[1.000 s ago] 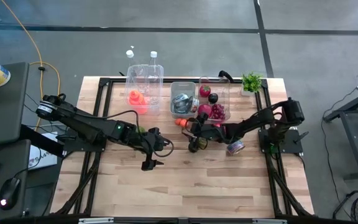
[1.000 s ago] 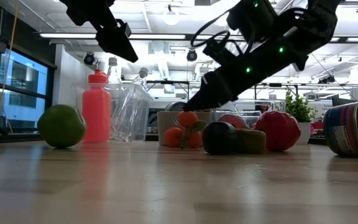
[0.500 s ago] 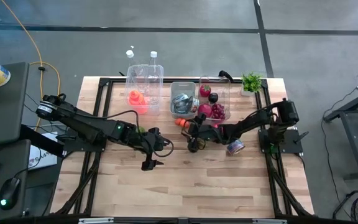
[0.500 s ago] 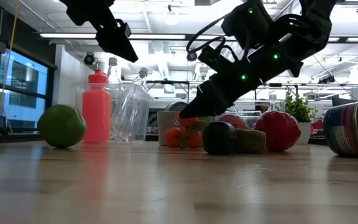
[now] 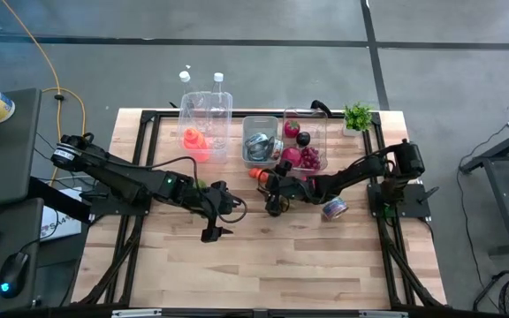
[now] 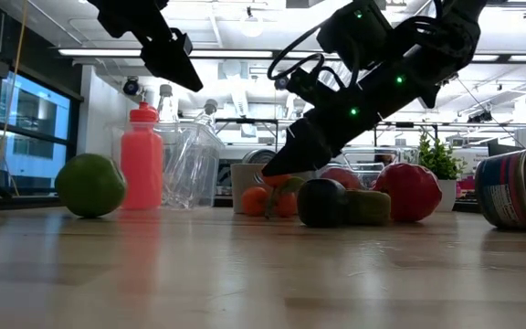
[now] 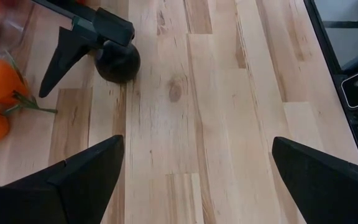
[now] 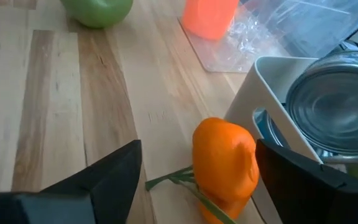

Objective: Pick & Place Food Item
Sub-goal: Put the tangerine into the transparent bin

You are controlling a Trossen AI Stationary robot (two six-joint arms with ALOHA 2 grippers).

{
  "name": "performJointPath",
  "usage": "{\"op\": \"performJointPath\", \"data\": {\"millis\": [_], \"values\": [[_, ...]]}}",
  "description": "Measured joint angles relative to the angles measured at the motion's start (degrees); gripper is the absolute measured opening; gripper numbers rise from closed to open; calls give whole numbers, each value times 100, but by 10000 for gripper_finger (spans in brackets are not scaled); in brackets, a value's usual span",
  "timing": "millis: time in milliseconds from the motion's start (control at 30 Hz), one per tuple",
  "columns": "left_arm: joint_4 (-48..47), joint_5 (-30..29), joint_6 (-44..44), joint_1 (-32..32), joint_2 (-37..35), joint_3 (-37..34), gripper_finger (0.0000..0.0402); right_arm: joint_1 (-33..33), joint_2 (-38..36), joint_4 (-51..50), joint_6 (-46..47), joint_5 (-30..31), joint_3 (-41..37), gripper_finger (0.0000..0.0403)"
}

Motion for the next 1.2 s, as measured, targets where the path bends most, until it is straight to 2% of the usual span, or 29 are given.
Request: {"op": "performJointPath", "data": {"millis": [133,600,733,967,1200], "values": [[0,0,1,0,0,0,400,0,0,-21,0,38,0,267],[0,0,1,0,0,0,400,0,0,-114,-2,175,-2,81],[0,0,1,0,0,0,400,0,0,-125,-11,170,-2,40],[0,0,1,0,0,0,400,40,0,-138,-29,190,-2,29],[-2,0,1,0,0,0,400,467,-66,-188,-408,660,29,26]]}}
